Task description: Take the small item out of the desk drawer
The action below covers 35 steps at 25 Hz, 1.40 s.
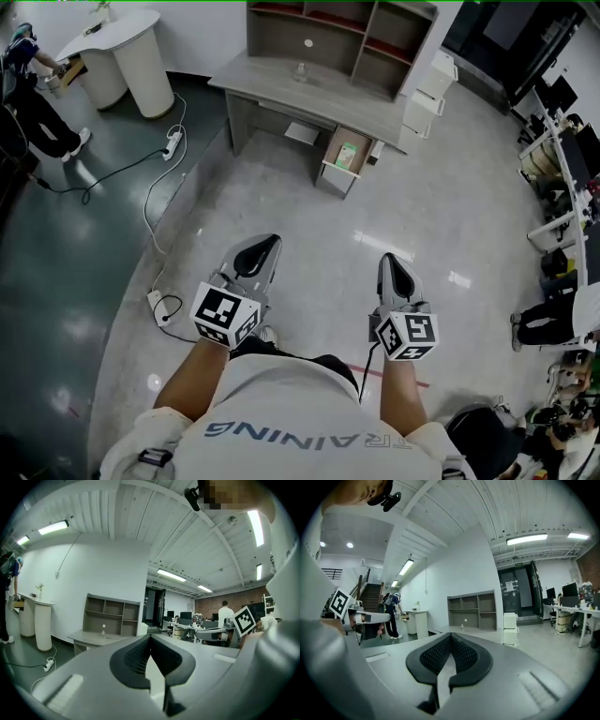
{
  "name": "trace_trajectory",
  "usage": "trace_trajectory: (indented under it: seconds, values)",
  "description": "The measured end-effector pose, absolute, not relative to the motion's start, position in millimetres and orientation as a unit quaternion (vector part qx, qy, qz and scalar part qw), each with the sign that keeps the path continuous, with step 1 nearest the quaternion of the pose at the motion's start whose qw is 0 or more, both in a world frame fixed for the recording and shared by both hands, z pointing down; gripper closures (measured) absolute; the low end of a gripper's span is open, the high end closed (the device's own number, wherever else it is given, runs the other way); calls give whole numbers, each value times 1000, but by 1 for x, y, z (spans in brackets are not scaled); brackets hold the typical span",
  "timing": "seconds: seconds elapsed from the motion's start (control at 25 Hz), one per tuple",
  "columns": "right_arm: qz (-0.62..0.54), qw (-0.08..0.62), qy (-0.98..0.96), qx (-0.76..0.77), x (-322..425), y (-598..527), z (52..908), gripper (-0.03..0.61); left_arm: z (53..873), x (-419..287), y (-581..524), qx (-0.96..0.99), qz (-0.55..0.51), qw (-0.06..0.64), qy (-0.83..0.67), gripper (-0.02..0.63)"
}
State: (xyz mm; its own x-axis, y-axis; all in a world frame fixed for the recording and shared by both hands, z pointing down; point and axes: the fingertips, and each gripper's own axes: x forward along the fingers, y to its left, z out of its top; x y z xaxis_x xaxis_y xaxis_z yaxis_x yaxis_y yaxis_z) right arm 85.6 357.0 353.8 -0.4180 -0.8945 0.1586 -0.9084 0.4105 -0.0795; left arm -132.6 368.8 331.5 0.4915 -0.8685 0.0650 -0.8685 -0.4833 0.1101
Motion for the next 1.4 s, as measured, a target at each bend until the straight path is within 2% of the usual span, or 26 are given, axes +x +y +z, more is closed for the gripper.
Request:
trace_trajectory:
  seconds: [0.28, 0.76, 1.4]
  values:
    - [83, 67, -829, 550, 52, 321, 360, 566, 339, -166, 317, 868, -4, 81, -489, 615]
    - [93, 72, -839, 532, 54, 209, 383, 566, 371, -160, 222, 861, 24, 103, -497, 615]
    - [129, 82, -855, 496, 162, 1, 411, 565, 365, -60, 33, 829, 50, 98, -548, 615]
